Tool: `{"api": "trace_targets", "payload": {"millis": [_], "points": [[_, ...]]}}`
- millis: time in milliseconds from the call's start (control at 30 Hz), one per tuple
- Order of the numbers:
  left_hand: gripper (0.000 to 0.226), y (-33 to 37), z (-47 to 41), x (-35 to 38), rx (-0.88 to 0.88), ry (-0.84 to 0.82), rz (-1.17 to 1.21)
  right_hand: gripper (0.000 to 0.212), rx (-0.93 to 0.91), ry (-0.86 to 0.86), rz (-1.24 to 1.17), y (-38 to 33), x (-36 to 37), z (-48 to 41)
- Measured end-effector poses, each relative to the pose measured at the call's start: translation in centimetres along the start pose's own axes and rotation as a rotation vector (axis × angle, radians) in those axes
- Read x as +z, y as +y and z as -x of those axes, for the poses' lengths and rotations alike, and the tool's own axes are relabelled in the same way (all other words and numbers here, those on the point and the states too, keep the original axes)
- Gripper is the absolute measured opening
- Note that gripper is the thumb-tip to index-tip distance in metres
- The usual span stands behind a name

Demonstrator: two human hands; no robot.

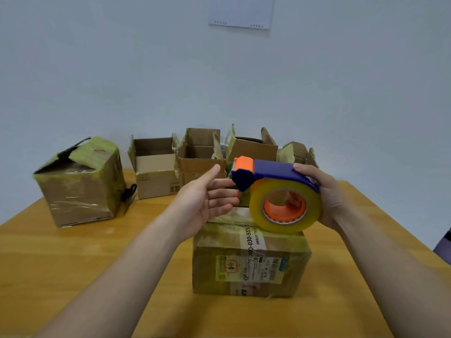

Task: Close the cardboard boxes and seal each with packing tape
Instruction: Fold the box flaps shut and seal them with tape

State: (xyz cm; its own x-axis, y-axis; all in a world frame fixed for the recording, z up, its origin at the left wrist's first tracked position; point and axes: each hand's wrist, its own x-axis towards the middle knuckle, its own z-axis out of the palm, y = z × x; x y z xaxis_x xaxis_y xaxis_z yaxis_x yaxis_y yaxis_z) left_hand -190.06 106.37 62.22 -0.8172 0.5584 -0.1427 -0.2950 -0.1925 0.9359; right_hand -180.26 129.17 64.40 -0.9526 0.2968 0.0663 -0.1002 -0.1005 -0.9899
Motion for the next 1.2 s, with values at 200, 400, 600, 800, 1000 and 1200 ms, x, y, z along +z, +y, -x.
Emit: {"api": "trace_targets", "payload": {"millis": [200, 400, 600, 800, 1000, 1200], "points": [[0.027, -0.4, -0.3, 1.0, -0.08, -0.04, 0.113, 0.035, -0.023, -0.02, 0.019, 0.2, -0.2, -0.2], [0.031, -0.5, -0.9, 0.7, -0.135, -0.063, 0.137, 0.035, -0.041, -0.057, 0.012, 0.3, -0.1, -0.5], [0.026, -0.5, -0.7, 0.5, -0.119, -0.035, 0.135, 0.042, 0.001, -0.086, -0.005, 0.8, -0.4, -0.6], [0.017, -0.4, -0.3, 0.1, -0.044, -0.038, 0.011, 0.032, -0.015, -0.06, -0.139, 1.2, -0.2, -0.5], [0.018, -0.3, -0.1, -0.8, 0.001, 0.026, -0.047, 0.031, -0.043, -0.096, -0.096, 0.7, -0.4, -0.8], [0.014, 0.0, 0.5, -2.1, 0.06, 0.098, -0.206, 0.039, 0.004, -0.211, -0.016, -1.1, -1.2, -0.8]]}}
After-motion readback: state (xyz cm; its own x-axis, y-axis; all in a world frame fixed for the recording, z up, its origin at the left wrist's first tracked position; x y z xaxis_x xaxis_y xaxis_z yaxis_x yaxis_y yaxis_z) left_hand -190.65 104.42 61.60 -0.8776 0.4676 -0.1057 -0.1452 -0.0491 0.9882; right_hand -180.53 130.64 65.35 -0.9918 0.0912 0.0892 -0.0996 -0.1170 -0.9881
